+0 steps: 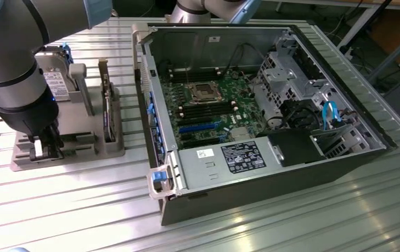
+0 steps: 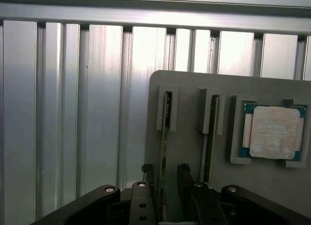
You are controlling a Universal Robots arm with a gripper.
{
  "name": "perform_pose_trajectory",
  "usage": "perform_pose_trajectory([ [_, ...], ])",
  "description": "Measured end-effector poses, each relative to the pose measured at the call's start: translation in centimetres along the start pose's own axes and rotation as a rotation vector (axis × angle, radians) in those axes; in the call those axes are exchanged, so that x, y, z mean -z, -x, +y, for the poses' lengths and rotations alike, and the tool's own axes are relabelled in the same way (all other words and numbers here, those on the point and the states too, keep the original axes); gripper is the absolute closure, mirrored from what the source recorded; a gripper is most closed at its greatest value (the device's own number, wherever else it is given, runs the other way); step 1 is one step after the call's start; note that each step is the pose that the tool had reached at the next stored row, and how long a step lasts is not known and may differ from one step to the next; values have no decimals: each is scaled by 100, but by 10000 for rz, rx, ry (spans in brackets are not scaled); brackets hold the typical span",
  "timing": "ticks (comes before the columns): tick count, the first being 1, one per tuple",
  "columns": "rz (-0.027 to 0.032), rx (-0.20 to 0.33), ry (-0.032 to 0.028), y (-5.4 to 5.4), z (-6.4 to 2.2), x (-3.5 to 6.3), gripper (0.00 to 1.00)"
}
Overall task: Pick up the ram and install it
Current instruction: 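Pick up the ram and move it above insertion slot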
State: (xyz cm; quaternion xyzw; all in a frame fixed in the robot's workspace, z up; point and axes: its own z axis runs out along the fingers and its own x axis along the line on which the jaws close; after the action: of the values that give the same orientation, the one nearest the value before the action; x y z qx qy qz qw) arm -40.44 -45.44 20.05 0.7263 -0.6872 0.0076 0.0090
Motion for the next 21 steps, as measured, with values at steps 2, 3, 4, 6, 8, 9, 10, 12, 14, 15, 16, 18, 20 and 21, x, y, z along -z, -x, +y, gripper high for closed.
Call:
perform_pose_trajectory([
  [2, 1, -27, 3, 0, 0, -6, 67],
  [3, 0, -27, 1, 0, 0, -7, 67],
  [4, 0, -27, 1, 0, 0, -7, 67],
  [6, 0, -171, 4, 0, 0, -17, 67],
  [8, 0, -228, 6, 0, 0, -18, 67],
  [9, -1, -279, 6, 1, 0, -22, 67],
  [10, -1, -347, 8, 1, 0, -26, 67],
  [12, -1, -432, 10, 1, 0, -29, 67],
  [14, -2, -433, 10, 1, 0, -29, 75],
  [15, -2, -432, 10, 1, 0, -29, 85],
  [16, -1, -432, 10, 1, 0, -29, 85],
  [18, -1, -432, 10, 1, 0, -29, 85],
  [20, -1, -432, 10, 1, 0, -29, 85],
  [21, -3, -432, 7, 1, 0, -26, 85],
])
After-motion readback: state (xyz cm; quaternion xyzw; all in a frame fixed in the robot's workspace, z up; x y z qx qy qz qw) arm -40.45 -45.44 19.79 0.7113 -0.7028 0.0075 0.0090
